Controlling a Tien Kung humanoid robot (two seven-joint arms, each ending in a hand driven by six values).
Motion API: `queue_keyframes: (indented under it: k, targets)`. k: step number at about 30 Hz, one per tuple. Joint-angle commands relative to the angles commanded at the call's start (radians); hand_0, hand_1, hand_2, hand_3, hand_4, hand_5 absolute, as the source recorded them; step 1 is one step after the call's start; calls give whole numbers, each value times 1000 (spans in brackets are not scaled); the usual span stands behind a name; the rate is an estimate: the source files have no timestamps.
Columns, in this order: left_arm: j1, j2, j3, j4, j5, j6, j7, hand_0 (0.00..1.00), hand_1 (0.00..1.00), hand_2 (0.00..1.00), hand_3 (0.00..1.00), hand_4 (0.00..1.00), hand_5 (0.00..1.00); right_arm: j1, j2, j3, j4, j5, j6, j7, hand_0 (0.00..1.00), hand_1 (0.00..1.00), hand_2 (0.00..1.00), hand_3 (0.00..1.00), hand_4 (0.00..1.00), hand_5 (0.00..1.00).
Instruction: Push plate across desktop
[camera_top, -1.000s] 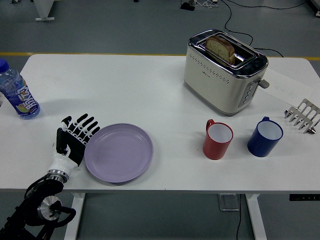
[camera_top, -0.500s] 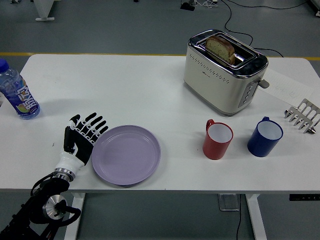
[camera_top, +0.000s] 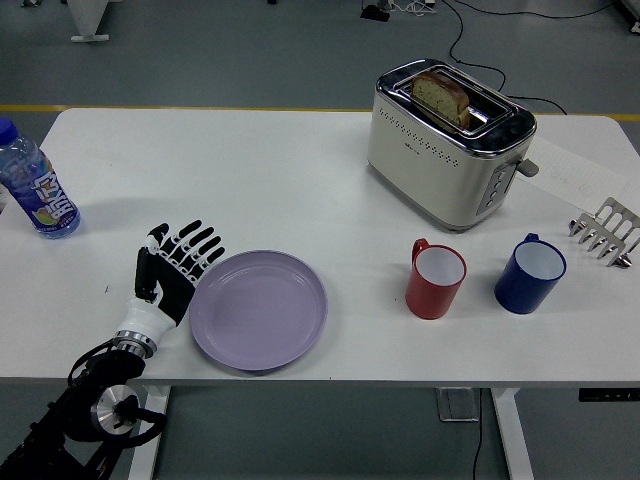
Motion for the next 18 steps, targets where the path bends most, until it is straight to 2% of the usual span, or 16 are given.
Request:
queue_keyframes:
  k: [18]
  targets:
    - [-10, 0, 36, -7, -17, -2, 2, 721, 708, 654, 620, 521, 998, 4, -2, 2, 0, -3, -1, 0, 591, 523, 608, 624, 373, 561]
